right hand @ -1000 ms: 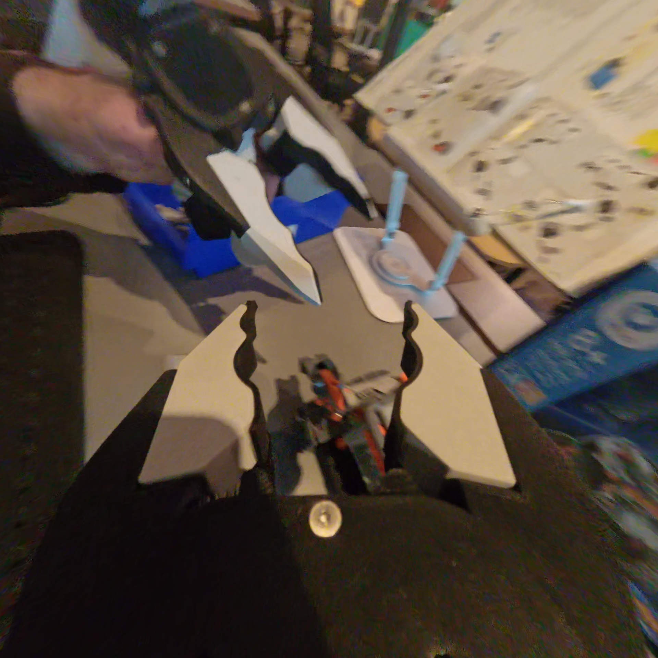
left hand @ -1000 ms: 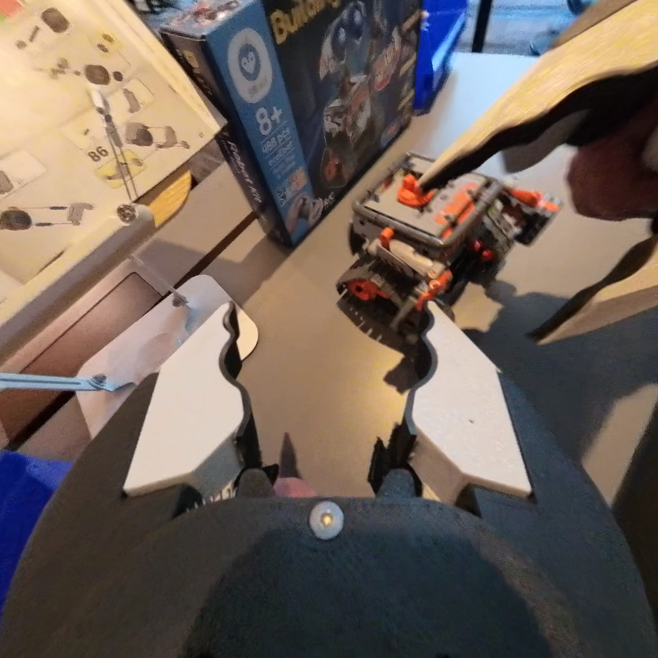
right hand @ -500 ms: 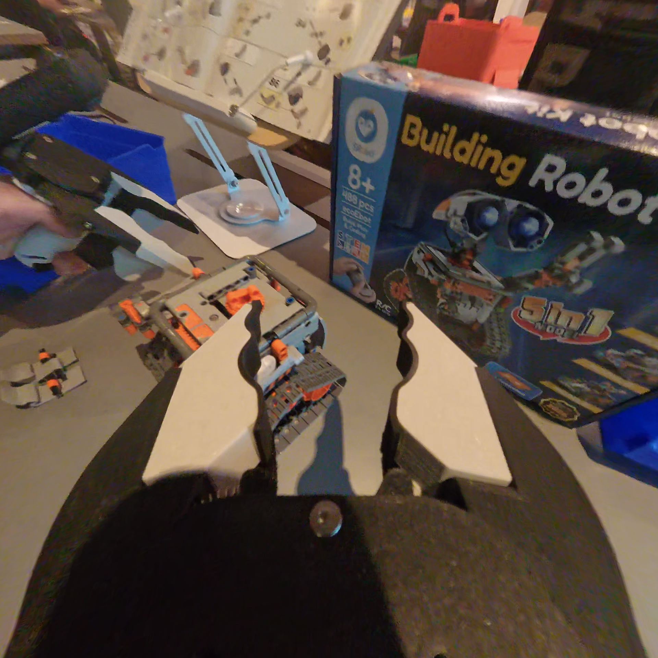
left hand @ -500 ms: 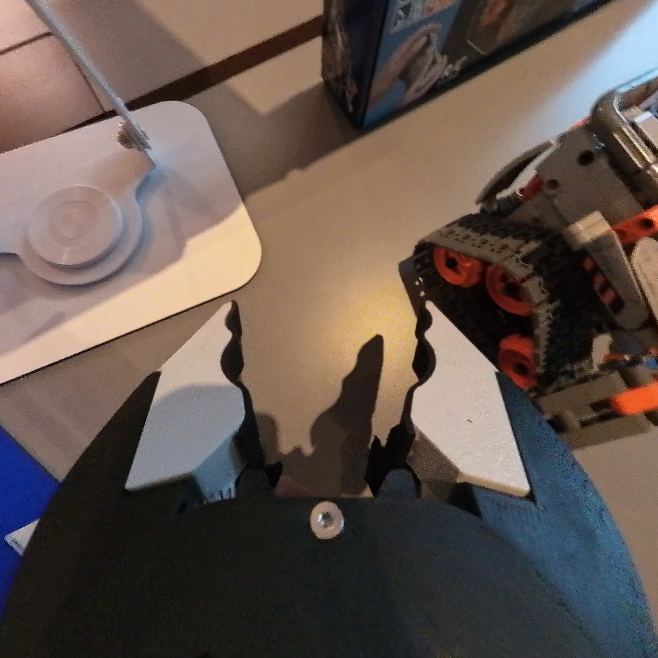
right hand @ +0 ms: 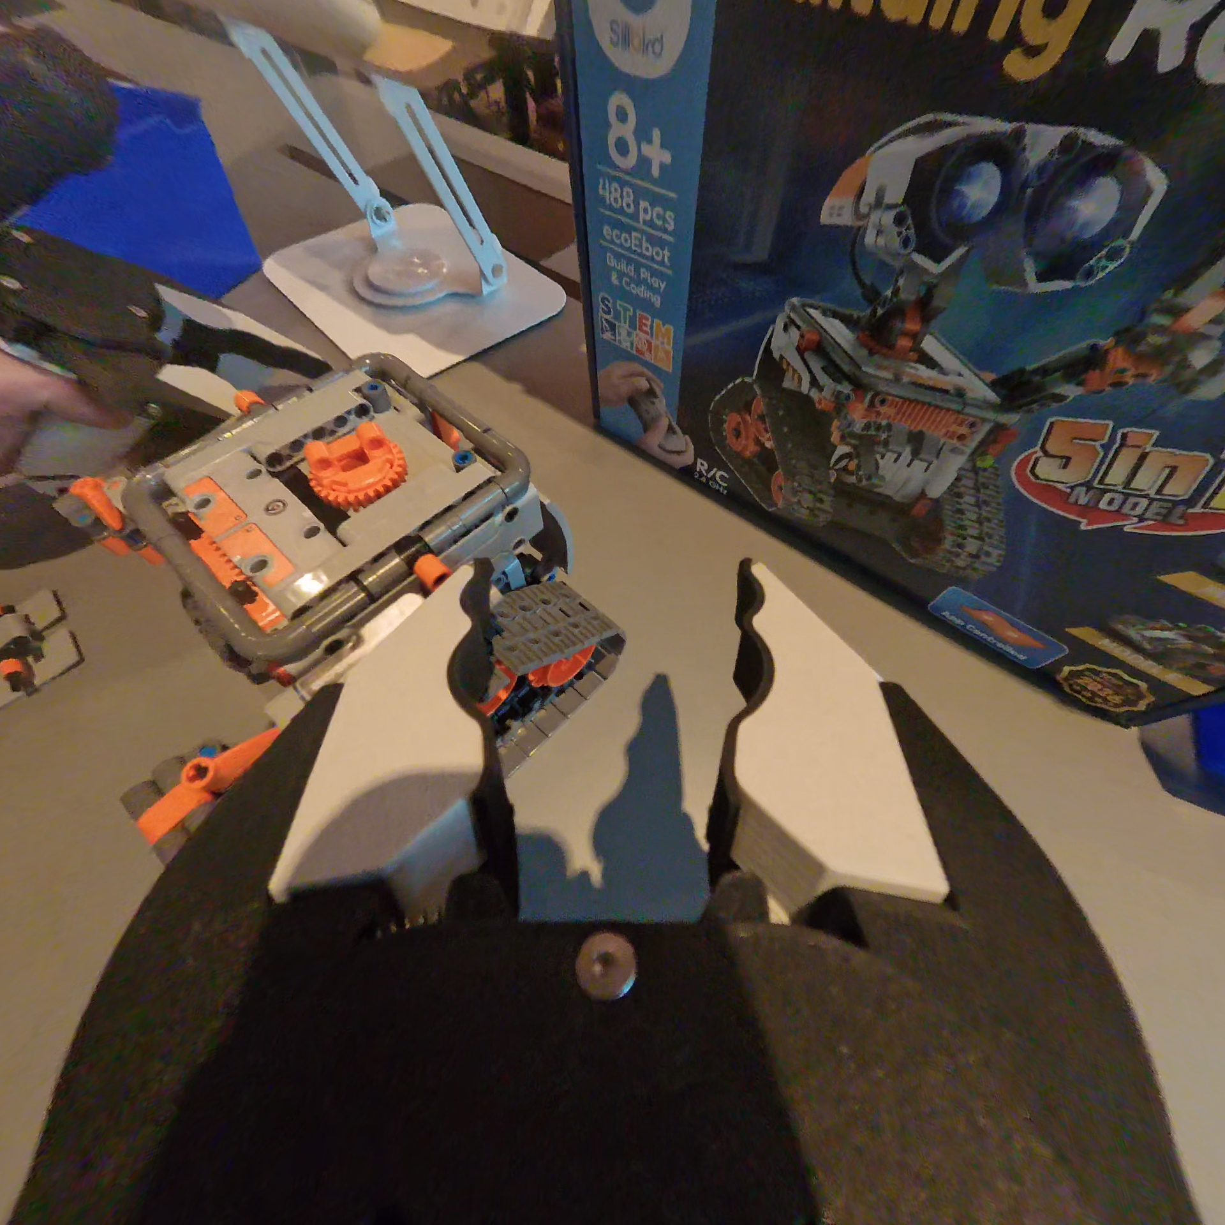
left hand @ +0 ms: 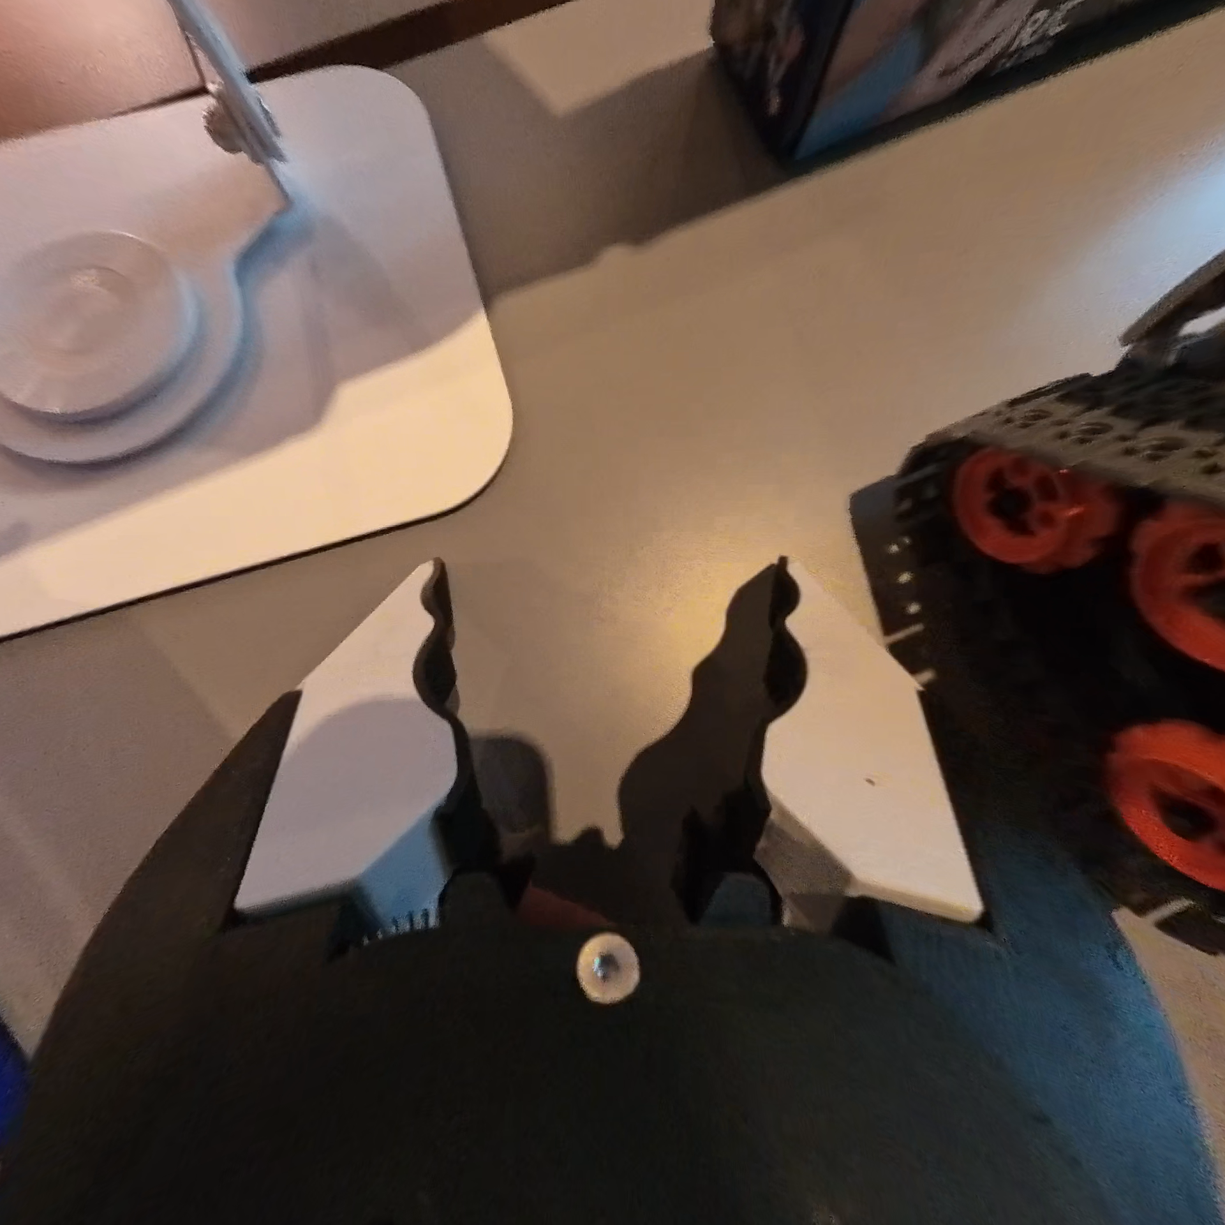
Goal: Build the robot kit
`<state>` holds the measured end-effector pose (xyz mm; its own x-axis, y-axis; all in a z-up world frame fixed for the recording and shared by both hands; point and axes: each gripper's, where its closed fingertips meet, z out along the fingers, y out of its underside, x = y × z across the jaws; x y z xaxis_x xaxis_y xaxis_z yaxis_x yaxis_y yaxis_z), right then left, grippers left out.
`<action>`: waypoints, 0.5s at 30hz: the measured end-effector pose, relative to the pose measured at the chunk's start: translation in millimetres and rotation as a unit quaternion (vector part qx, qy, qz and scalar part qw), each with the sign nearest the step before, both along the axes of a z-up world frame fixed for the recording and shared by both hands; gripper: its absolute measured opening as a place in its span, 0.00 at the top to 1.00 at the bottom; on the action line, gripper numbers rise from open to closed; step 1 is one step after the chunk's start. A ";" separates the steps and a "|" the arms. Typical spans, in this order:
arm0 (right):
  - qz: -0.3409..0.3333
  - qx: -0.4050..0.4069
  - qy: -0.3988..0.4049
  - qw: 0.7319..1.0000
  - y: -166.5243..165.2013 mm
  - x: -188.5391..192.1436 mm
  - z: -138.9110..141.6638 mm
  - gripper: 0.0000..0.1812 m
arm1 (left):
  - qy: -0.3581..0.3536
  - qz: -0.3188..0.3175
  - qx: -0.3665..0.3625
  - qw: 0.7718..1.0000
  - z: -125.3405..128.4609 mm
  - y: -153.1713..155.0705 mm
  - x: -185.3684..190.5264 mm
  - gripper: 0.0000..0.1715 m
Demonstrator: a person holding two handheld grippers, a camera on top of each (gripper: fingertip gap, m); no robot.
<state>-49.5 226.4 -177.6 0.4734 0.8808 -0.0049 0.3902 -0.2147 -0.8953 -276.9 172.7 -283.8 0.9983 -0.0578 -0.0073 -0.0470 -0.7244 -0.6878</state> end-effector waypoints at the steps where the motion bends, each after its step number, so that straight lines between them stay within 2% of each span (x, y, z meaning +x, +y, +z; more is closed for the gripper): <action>1: 0.002 -0.002 0.002 1.000 -0.1 -0.7 -0.3 0.60 | -0.009 -0.009 -0.003 1.000 0.3 -0.7 4.2 0.40; 2: 0.004 -0.004 0.006 1.000 -0.5 -1.4 0.3 0.60 | -0.010 -0.022 -0.007 1.000 -0.5 -1.7 8.2 0.35; 5: 0.003 -0.002 0.006 1.000 0.2 -0.1 -0.1 0.60 | 0.008 0.010 -0.004 1.000 0.5 -1.6 -2.8 0.40; 6: 0.002 -0.003 0.007 1.000 0.4 0.6 0.2 0.61 | 0.009 0.020 -0.002 1.000 0.7 -1.4 -6.2 0.45; 10: 0.000 -0.007 0.011 1.000 2.6 3.0 -0.2 0.62 | 0.021 0.028 0.000 0.999 1.5 -3.3 -7.1 0.45; 15: -0.004 -0.016 0.011 1.000 5.8 2.9 -7.8 0.64 | 0.006 0.049 0.013 0.999 -1.8 -1.7 -19.9 0.34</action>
